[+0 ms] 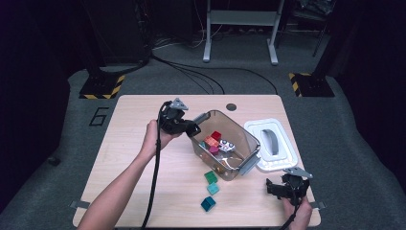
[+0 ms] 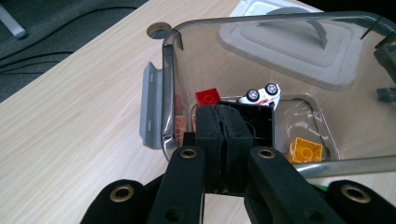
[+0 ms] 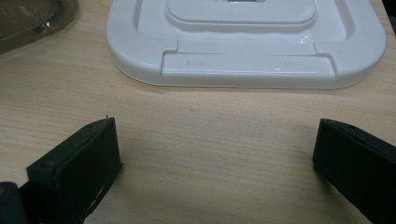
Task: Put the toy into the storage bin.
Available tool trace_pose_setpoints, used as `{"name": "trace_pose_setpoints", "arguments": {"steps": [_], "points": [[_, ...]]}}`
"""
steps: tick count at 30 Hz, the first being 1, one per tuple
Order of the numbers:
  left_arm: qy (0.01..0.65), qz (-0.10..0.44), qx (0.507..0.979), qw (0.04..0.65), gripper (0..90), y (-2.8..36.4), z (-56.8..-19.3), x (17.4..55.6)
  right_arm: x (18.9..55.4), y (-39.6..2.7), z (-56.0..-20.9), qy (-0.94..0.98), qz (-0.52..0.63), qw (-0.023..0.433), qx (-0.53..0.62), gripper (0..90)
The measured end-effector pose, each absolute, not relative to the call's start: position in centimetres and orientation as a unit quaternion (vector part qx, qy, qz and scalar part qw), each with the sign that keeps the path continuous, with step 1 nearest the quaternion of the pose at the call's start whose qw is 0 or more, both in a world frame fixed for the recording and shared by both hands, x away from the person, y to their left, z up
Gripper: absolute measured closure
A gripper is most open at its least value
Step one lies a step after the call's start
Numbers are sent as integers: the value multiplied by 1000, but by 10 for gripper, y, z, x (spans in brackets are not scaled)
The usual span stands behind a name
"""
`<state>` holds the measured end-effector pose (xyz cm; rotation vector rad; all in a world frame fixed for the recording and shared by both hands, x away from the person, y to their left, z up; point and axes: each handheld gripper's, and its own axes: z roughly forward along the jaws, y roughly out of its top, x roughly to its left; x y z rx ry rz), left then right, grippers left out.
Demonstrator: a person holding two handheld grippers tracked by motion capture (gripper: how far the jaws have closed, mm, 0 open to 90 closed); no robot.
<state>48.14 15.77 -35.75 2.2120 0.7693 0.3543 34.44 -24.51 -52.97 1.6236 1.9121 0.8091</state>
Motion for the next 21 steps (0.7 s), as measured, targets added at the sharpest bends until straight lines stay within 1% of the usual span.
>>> {"name": "trace_pose_setpoints", "arguments": {"steps": [10,21], "points": [[298,129,872,367,875,139,-368,490,344,-245,-530,702,297,250,597,0],[301,121,877,353,873,130,-382,494,344,-245,-530,702,297,250,597,0]]}}
